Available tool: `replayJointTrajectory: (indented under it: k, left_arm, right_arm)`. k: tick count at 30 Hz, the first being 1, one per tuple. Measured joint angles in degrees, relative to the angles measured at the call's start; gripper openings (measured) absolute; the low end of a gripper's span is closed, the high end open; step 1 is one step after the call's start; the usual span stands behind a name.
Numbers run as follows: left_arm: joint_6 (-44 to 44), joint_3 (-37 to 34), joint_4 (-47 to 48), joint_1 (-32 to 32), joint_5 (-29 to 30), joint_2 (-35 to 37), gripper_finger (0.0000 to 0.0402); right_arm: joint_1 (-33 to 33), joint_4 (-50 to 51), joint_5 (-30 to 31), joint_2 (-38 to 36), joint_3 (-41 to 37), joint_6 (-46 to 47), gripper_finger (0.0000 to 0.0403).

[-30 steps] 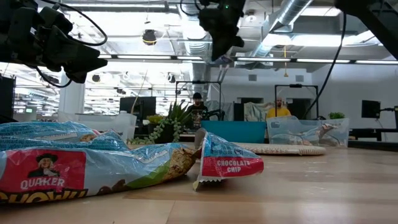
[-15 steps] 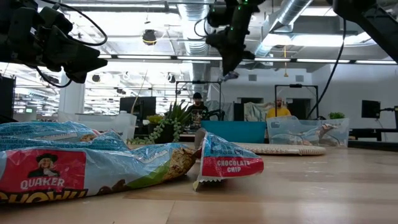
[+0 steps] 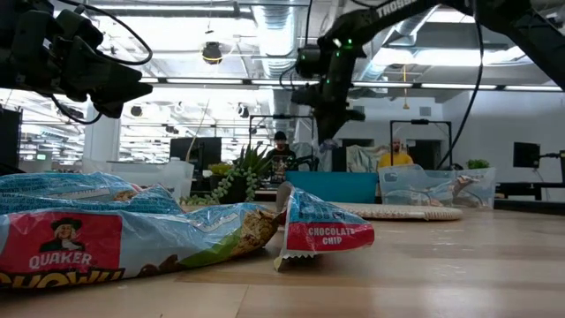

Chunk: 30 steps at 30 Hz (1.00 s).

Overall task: Pick and place Granola Bars by type
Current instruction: Put the blue granola bar into the blue bin

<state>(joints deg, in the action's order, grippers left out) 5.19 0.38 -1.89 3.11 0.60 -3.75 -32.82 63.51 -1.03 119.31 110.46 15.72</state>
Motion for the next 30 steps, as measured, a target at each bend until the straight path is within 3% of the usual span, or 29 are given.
replayJointTrajectory:
  k: [11,19,30]
  left_arm:
    - [0.0,0.0,0.0,0.0,0.0,0.0,0.0174]
    - [0.0,0.0,0.0,0.0,0.0,0.0,0.0174]
    - [0.0,0.0,0.0,0.0,0.0,0.0,0.0174]
  right_arm:
    - [-0.1,-9.9,-0.6,0.0,-11.1,1.4,0.0006]
    - [-0.1,-13.5,-0.5,0.0,-13.1,1.4,0.0009]
    - [-0.1,-13.5,0.0,0.0,-13.1,1.3,0.009]
